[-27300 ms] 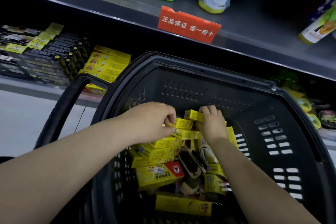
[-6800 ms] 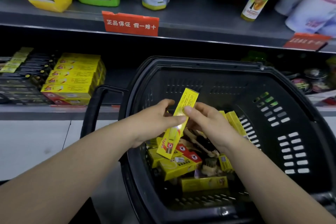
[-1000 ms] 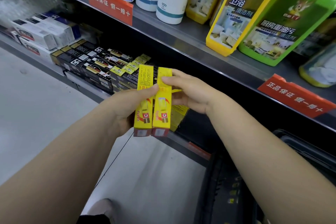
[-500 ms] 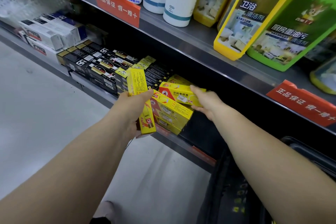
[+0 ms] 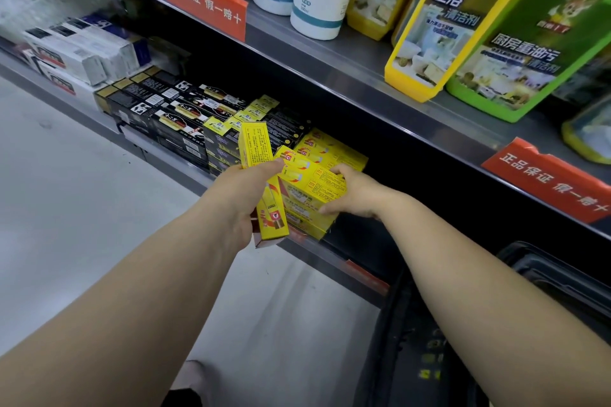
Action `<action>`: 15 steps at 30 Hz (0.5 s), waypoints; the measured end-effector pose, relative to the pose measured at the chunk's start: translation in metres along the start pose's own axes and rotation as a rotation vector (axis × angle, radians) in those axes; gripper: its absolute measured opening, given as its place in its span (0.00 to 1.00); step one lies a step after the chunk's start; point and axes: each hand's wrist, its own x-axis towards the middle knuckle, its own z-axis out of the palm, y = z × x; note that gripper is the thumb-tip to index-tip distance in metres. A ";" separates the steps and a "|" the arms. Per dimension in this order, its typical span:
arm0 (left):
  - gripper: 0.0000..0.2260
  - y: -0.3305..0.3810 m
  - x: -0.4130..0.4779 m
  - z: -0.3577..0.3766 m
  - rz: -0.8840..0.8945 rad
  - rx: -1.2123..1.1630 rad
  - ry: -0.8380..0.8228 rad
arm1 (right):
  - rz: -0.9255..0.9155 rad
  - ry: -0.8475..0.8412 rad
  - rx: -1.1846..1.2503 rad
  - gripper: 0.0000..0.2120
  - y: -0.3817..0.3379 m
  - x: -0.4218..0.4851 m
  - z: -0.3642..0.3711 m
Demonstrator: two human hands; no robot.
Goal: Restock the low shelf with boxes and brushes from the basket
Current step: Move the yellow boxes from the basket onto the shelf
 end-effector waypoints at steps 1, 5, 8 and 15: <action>0.16 0.000 0.000 0.000 -0.005 0.001 0.002 | -0.001 0.003 -0.034 0.44 -0.002 -0.002 -0.002; 0.09 0.001 -0.002 -0.001 -0.007 0.059 -0.034 | -0.305 0.109 0.097 0.46 -0.028 -0.026 -0.017; 0.25 0.000 -0.005 -0.001 0.021 0.192 -0.124 | -0.606 0.149 -0.041 0.46 -0.047 -0.048 -0.025; 0.24 0.002 -0.006 0.004 0.206 0.239 0.065 | -0.469 0.242 -0.138 0.17 -0.019 -0.057 -0.049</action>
